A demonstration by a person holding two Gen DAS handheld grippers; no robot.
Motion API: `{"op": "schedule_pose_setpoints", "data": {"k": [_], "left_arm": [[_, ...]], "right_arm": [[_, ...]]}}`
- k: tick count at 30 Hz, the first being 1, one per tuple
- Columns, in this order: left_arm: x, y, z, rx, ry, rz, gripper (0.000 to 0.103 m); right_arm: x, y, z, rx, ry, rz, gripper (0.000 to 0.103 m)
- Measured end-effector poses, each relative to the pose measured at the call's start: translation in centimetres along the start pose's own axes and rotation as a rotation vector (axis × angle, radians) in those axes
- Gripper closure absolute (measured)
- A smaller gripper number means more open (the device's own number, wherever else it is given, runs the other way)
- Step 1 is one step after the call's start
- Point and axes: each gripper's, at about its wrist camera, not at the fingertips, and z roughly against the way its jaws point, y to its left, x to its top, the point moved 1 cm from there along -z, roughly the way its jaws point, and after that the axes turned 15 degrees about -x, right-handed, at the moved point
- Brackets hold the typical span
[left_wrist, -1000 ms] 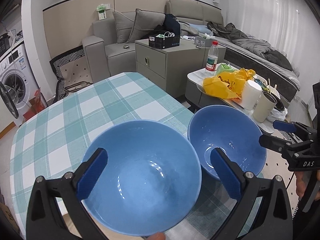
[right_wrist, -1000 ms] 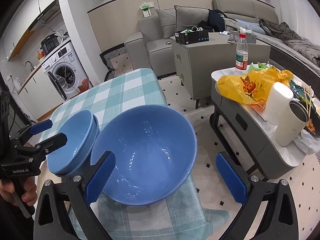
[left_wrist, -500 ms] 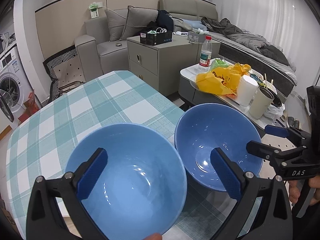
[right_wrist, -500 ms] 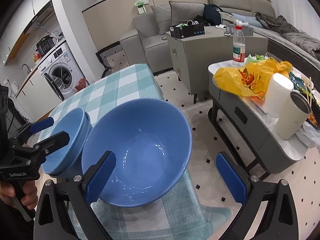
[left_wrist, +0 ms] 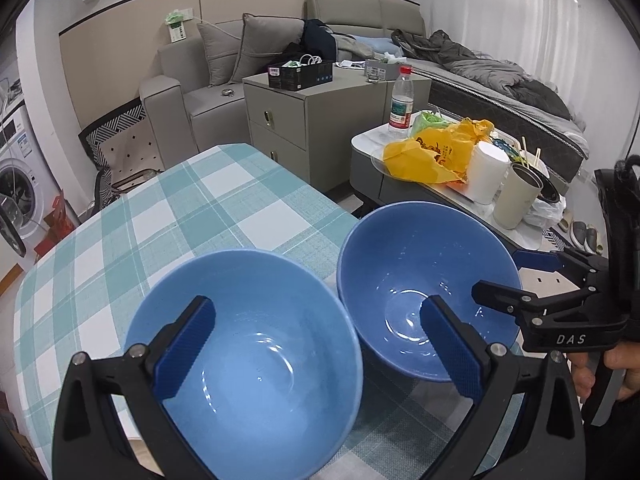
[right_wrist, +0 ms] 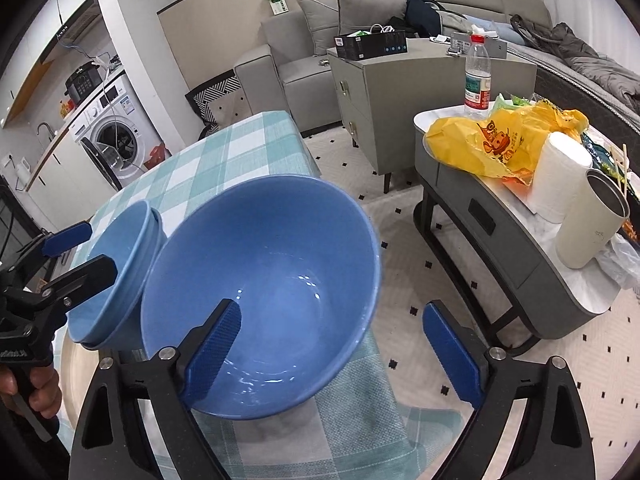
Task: Organize plates and bowls
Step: 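Move both tools to the rim of the single blue bowl, then close both tools on the single blue bowl's rim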
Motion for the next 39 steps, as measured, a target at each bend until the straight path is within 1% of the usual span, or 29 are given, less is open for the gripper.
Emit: {"op": "schedule_pose_setpoints", "data": {"k": [1,3,7,10,11,12,14,15,17,19,24,25,26,28,30,32,38,39], "left_arm": [[0.0,-0.3,-0.1,-0.001,0.004,-0.009,0.0],[0.1,-0.6,-0.4,-0.005,0.008,-0.025,0.0],[0.4,-1.4,-0.7,-0.02,0.002,-0.045,0.001],[0.5,-2.0,-0.9,-0.033,0.001,-0.064,0.001],[0.6,-2.2,-1.1,-0.036,0.002,-0.074,0.002],[0.6,-2.3,-1.2,-0.038,0.005,-0.082,0.002],[0.6,-2.6,-1.5,-0.043,0.012,-0.093,0.002],[0.6,-2.7,-1.7,-0.048,0.016,-0.096,0.003],[0.7,-2.9,-2.0,-0.057,0.022,-0.099,0.007],[0.7,-2.9,-2.3,-0.068,0.033,-0.096,0.013],[0.7,-3.0,-2.6,-0.083,0.038,-0.09,0.017],[0.7,-3.0,-2.6,-0.09,0.039,-0.088,0.024],[0.7,-3.0,-2.7,-0.097,0.046,-0.085,0.029],[0.6,-2.9,-2.9,-0.088,0.054,-0.078,0.036],[0.5,-2.8,-3.1,-0.096,0.059,-0.065,0.041],[0.4,-2.8,-2.9,-0.108,0.058,-0.061,0.041],[0.1,-3.1,-2.5,-0.111,0.058,-0.07,0.043],[0.1,-3.2,-2.6,-0.112,0.061,-0.074,0.045]], "right_arm": [[0.0,-0.1,-0.1,-0.001,0.002,0.001,0.012],[-0.1,-0.3,-0.2,-0.006,0.006,0.002,0.019],[-0.1,-0.6,-0.3,-0.016,0.009,0.006,0.022],[-0.1,-1.0,-0.6,-0.025,0.014,0.002,0.029],[-0.1,-1.1,-0.6,-0.024,0.016,0.003,0.033],[-0.1,-1.2,-0.7,-0.024,0.02,0.006,0.041],[-0.2,-1.4,-0.8,-0.024,0.024,0.011,0.043],[-0.2,-1.5,-0.9,-0.024,0.026,0.011,0.046],[-0.2,-1.7,-1.0,-0.023,0.027,0.008,0.049],[-0.3,-1.8,-1.0,-0.02,0.027,0.009,0.05],[-0.3,-2.2,-1.1,-0.021,0.032,0.006,0.052],[-0.3,-2.2,-1.1,-0.021,0.03,0.006,0.054],[-0.3,-2.2,-1.2,-0.02,0.03,0.01,0.059],[-0.4,-2.1,-1.4,-0.022,0.031,0.018,0.061],[-0.5,-2.2,-1.6,-0.021,0.037,0.021,0.065],[-0.5,-2.3,-1.7,-0.028,0.04,0.019,0.068],[-0.6,-2.5,-1.9,-0.028,0.043,0.02,0.069],[-0.6,-2.5,-1.9,-0.027,0.043,0.023,0.069]]}}
